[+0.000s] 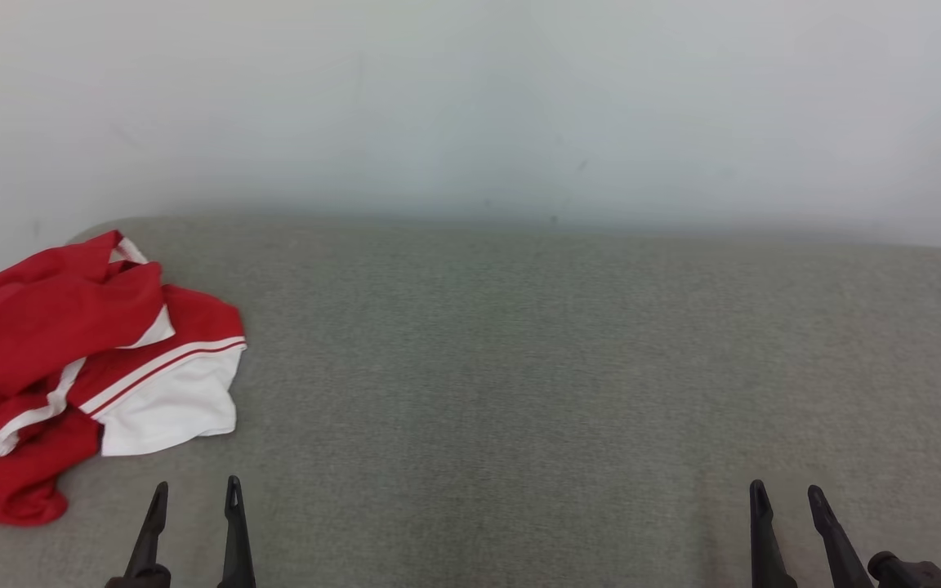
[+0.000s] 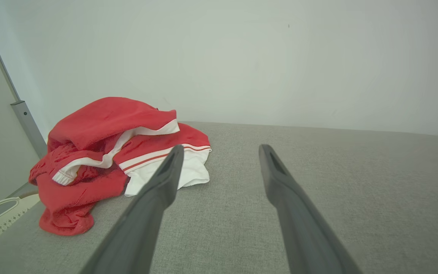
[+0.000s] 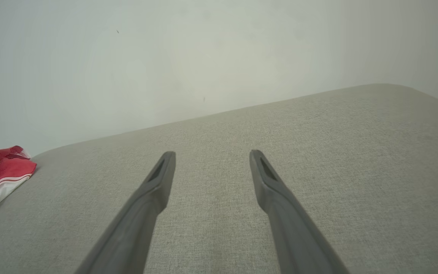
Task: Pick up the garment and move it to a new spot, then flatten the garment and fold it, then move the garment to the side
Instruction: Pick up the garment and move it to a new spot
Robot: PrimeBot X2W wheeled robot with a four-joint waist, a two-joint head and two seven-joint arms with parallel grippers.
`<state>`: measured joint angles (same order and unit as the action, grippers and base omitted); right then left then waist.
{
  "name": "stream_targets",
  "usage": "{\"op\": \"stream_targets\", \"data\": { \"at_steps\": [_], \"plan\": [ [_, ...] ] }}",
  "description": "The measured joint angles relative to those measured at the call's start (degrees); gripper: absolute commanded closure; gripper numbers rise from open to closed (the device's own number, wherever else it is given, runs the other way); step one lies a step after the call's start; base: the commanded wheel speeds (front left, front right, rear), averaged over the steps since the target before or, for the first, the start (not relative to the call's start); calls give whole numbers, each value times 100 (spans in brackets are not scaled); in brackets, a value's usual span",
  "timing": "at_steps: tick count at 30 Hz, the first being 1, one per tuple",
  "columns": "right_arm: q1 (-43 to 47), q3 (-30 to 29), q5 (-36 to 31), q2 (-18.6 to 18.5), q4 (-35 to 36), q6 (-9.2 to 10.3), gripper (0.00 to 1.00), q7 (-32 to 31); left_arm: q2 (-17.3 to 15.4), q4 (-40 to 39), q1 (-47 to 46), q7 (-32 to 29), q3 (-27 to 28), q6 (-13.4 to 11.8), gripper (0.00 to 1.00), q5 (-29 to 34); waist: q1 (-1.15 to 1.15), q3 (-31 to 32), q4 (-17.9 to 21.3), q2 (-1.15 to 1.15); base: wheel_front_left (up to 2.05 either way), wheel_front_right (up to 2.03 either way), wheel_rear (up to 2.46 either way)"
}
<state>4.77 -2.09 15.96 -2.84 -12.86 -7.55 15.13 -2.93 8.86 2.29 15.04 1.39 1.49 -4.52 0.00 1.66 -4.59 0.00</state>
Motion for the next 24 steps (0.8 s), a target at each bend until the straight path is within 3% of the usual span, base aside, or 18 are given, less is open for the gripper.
{"op": "stream_targets", "data": {
  "at_steps": [24],
  "plan": [
    [119,159,124,1,-86,0,0,1,3,88,138,0,294,64,0,118,0,179,-1493,0,0,0,0]
  ]
}}
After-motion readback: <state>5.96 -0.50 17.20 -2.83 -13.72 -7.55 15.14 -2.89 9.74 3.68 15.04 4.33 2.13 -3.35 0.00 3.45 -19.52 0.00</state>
